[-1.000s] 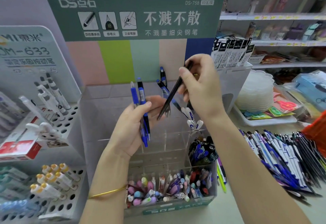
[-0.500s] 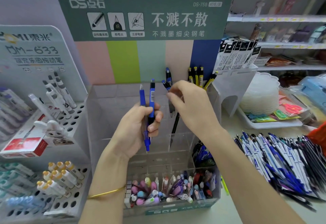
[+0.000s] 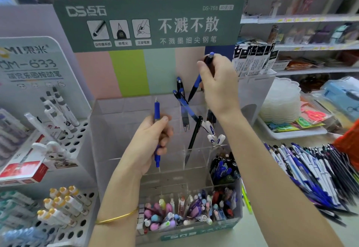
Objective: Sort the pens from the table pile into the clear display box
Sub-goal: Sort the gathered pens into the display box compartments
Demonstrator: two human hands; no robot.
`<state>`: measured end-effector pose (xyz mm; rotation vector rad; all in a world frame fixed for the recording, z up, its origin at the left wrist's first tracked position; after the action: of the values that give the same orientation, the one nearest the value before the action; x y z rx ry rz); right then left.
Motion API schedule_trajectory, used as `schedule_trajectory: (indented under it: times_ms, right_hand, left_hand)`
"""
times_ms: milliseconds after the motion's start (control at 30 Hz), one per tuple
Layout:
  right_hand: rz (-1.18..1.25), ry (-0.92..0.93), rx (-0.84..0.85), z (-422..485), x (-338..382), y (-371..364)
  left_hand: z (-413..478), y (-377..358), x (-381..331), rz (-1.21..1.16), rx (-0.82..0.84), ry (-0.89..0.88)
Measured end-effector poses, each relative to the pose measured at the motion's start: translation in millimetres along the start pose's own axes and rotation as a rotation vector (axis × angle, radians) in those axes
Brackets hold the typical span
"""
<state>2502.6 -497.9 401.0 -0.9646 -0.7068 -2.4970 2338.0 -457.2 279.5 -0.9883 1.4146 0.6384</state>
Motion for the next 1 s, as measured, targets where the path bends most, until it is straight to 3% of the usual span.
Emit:
schedule_trajectory:
  times_ms: [133,233,433,533,600,667,733,833,900,1000]
  right_hand:
    - [-0.146,-0.002,0.217,-12.7,-4.7,-35.6]
    - [-0.299,-0.022,0.261,-15.6,-8.3,-46.1]
    - [-0.09,0.123,0.053,-31.0,13.8,-10.7]
    - [0.069,0.251,0.317,-64.5,26.3,-24.2]
    - [0.061,0.326,0.579,-93.0,27.3,-44.2]
    - [0.008,0.368,0.735,-113.4,19.1,-60.0]
    - [0.003,0.425,0.685,-116.4,18.4,-60.9]
    - [0.135,0.442,0.393,-100.4,28.7,-35.0]
    - [0.301,0.301,0.231,-84.3,26.7,-12.3]
    - [0.401,0.155,0.205,-72.4,25.9,-1.3]
  left_hand:
    - [1.3,-3.8,7.6,-0.167,0.022,0.106]
    - [0.0,-3.2,6.1,-0.244,0.028,0.094]
    - [-0.8,1.4,2.4,-0.358,0.058,0.054]
    - [0.5,9.5,3.2,-0.369,0.037,0.036]
    - [1.0,12.5,5.4,-0.372,0.046,0.052]
    - [0.8,14.2,8.5,-0.43,0.044,0.072]
    - [-0.7,12.2,9.2,-0.462,0.042,0.084]
    - [-4.2,7.8,6.8,-0.417,0.052,0.092]
    - [-6.4,15.3,3.3,-0.347,0.004,0.07]
    - [-9.2,30.2,-4.1,-0.303,-0.05,0.01]
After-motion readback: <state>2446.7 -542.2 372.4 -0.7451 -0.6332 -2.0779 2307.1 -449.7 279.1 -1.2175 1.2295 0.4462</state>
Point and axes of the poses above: each hand's wrist, its own z-axis towards the middle knuckle, its own y-axis out of the back of the hand, x = y × z, the point moved 9 cm from there along z, towards the middle knuckle, and after that the axes turned 1 degree about -z, right-handed, at the moved point
